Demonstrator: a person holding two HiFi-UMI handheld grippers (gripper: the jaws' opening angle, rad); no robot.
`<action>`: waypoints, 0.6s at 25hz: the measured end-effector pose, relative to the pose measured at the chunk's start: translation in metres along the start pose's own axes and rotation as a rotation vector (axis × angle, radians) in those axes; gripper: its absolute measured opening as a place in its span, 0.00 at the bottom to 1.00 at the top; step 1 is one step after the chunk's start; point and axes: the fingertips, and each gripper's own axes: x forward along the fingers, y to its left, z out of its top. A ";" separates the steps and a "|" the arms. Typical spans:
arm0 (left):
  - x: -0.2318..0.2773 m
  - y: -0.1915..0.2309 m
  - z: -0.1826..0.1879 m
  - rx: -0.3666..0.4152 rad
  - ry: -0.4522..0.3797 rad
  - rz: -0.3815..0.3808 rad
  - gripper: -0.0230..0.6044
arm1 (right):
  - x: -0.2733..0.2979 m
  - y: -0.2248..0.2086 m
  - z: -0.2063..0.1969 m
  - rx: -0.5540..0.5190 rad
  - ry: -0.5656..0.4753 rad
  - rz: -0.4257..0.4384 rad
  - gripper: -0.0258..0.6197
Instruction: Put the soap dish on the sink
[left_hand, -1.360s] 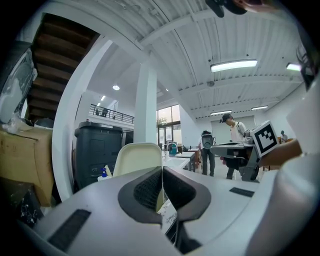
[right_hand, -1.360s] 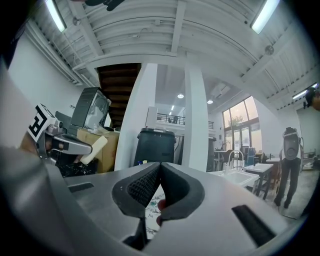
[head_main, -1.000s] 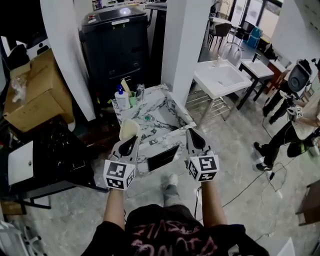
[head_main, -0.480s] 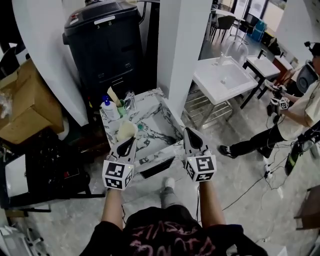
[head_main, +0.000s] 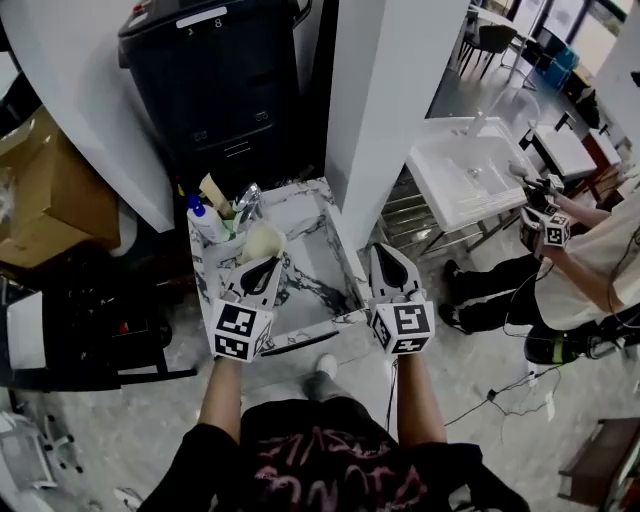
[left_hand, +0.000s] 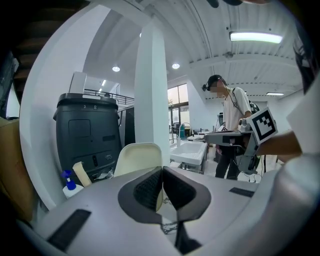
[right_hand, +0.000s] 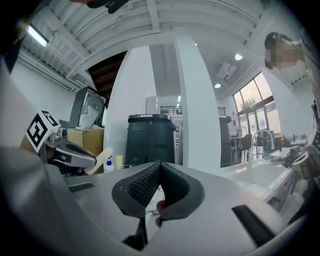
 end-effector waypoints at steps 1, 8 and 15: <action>0.009 0.000 0.001 0.002 0.010 0.009 0.07 | 0.008 -0.007 -0.003 0.007 0.007 0.013 0.06; 0.055 0.003 0.006 -0.005 0.066 0.037 0.07 | 0.051 -0.038 -0.011 -0.003 0.044 0.073 0.06; 0.079 0.011 0.005 -0.009 0.087 0.043 0.07 | 0.073 -0.051 -0.024 0.006 0.066 0.079 0.06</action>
